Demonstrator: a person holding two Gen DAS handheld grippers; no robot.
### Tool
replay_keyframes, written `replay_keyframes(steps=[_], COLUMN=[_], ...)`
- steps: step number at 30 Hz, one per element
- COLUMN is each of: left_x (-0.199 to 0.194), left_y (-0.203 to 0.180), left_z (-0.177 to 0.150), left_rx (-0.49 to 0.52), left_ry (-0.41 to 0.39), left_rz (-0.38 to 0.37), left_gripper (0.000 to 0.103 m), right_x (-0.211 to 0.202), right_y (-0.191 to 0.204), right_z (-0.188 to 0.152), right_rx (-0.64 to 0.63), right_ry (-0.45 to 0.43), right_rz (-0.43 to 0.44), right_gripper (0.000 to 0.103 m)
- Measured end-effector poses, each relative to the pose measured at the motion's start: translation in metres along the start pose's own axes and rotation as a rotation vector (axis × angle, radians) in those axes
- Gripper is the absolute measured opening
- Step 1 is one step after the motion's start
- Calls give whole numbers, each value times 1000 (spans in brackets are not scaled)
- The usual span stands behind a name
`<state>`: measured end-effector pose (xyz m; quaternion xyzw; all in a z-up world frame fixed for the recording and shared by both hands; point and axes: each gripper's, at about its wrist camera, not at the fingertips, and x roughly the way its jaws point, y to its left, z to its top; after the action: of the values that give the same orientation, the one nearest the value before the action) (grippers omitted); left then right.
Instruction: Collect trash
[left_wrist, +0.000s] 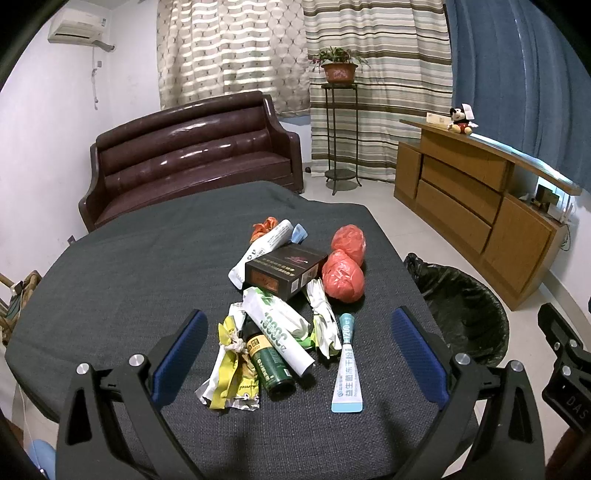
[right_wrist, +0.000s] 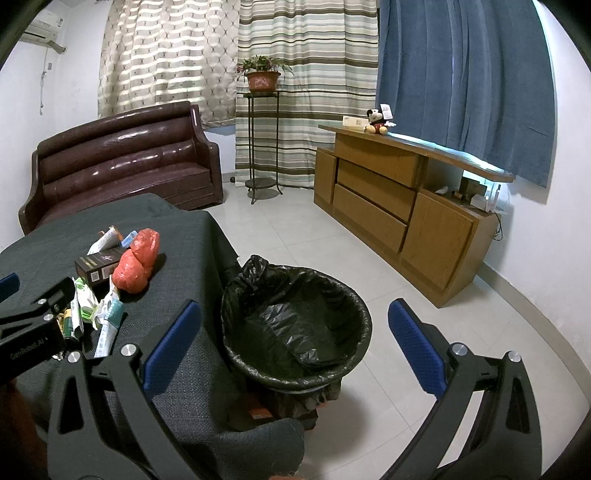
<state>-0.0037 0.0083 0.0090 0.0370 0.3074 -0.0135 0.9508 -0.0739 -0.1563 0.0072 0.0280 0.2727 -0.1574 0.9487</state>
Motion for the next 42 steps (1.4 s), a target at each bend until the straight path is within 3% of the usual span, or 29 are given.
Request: replay_keyframes(steps=[38, 42], left_x=[10, 12], left_y=[-2, 4], left_z=[-11, -13], left_rx=[12, 15], left_ry=[22, 35], left_rz=[-9, -5], left_gripper=[97, 97], right_x=[-1, 1], right_y=[3, 9], right_z=[0, -4], right_rx=[-4, -9], right_ry=[1, 6], right_rz=[-5, 1], right_gripper=[97, 92])
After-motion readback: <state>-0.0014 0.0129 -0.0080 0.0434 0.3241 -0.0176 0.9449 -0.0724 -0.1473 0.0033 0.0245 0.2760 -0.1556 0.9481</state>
